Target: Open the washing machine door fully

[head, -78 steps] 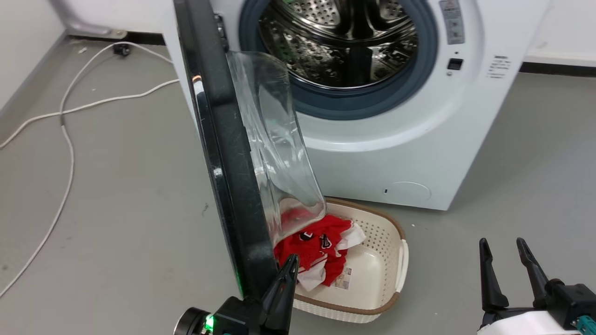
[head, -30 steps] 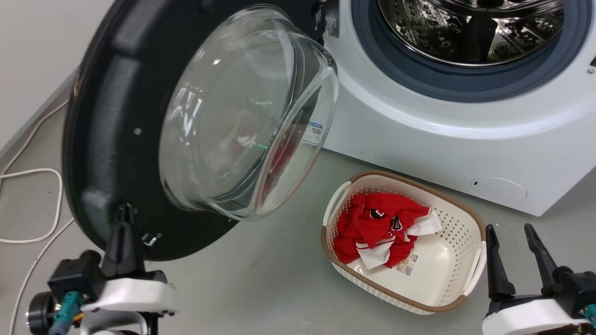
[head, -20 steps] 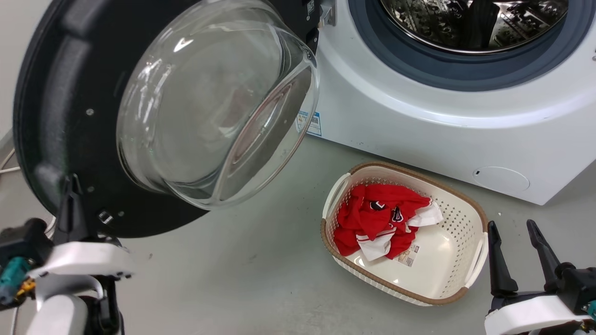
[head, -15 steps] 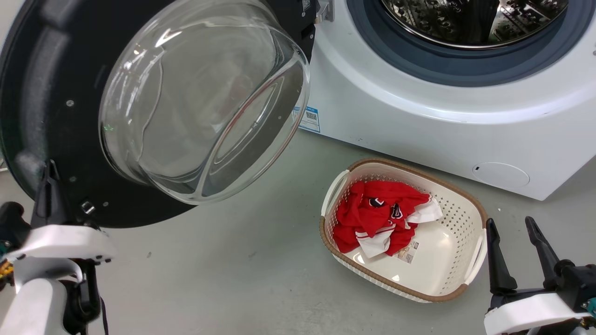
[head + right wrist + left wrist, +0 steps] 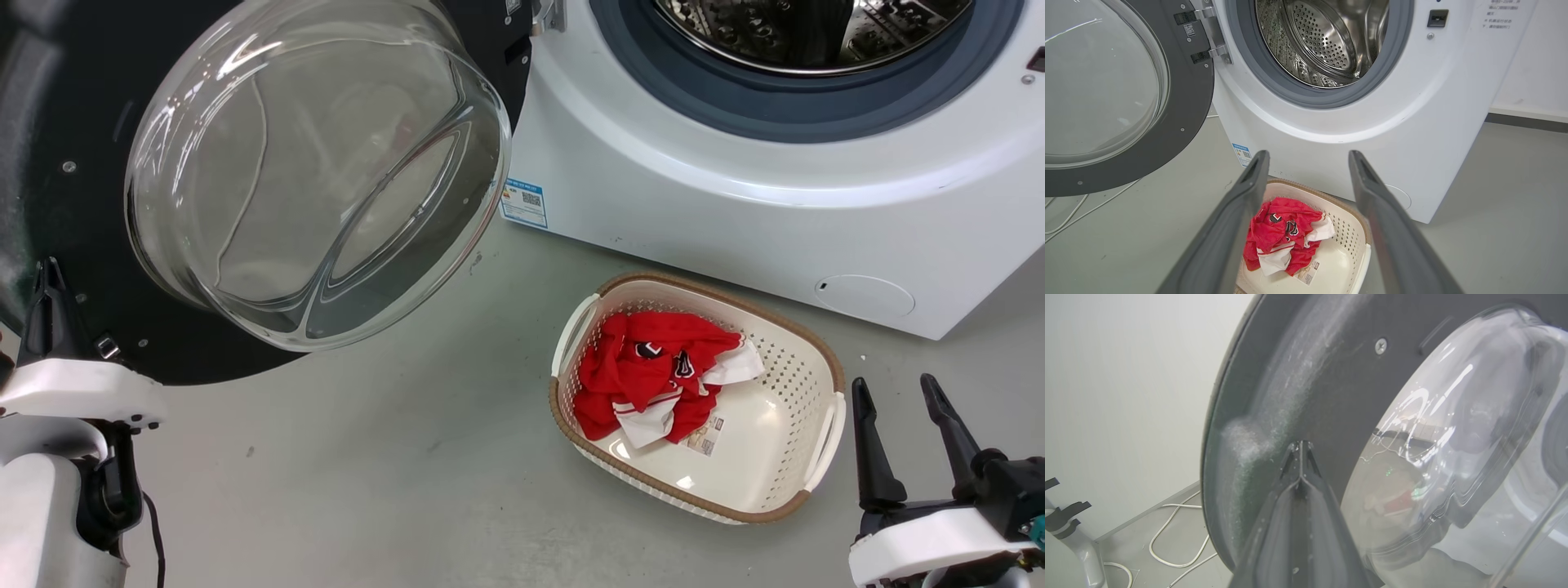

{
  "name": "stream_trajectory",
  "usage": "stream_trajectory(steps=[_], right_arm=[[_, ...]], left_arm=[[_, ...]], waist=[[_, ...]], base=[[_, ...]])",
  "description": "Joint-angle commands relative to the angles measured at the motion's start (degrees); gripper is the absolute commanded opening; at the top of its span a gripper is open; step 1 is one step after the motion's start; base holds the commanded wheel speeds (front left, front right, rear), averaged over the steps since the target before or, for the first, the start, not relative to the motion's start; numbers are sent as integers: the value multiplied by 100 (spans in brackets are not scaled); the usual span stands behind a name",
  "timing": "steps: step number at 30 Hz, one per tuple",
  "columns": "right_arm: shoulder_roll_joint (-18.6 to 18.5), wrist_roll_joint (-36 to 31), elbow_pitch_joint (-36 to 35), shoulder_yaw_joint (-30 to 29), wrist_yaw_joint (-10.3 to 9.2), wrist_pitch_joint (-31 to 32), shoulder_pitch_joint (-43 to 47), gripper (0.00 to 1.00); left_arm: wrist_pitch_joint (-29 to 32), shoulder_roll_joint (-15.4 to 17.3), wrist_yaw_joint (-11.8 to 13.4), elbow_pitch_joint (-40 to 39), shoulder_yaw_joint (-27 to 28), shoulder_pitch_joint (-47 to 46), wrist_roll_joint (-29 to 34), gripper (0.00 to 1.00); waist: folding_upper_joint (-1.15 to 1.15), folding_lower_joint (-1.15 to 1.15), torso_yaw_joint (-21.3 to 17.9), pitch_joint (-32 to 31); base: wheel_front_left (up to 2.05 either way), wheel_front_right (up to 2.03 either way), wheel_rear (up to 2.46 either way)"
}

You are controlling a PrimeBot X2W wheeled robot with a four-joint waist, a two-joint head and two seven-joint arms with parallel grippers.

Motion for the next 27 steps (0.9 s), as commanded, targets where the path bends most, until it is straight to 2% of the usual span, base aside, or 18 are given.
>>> stream_trajectory(steps=[1, 6, 10, 14, 20, 25, 27], right_arm=[[-10, 55, 16, 9, -4, -12, -72, 100], [35, 66, 94, 42, -4, -54, -35, 100], [79, 53, 190, 88, -4, -91, 53, 100], [96, 33, 232, 135, -4, -93, 80, 100], [133, -33, 283, 170, -4, -118, 68, 100], [158, -82, 338, 198, -4, -135, 14, 100], [165, -106, 338, 190, -4, -153, -9, 100]], left_arm=[[-33, 25, -9, 10, 22, -26, 7, 0], [-143, -97, 70, -217, 61, 328, 52, 0], [-226, -256, 227, -847, 41, 865, 267, 0], [-242, -328, 279, -1279, -38, 1175, 447, 0], [-257, -576, 305, -1897, -491, 1608, 821, 0], [-262, -717, 223, -1882, -858, 1554, 1019, 2], [-263, -781, 148, -1809, -974, 1477, 1038, 58]], waist=[[0, -1, -13, -25], [0, -1, -94, -183], [0, -1, -155, -372], [0, -1, -222, -490], [0, -1, -441, -644], [0, -1, -725, -760], [0, -1, -850, -802]], base=[[0, 0, 0], [0, 0, 0], [0, 0, 0], [0, 0, 0], [0, 0, 0], [0, 0, 0], [0, 0, 0]])
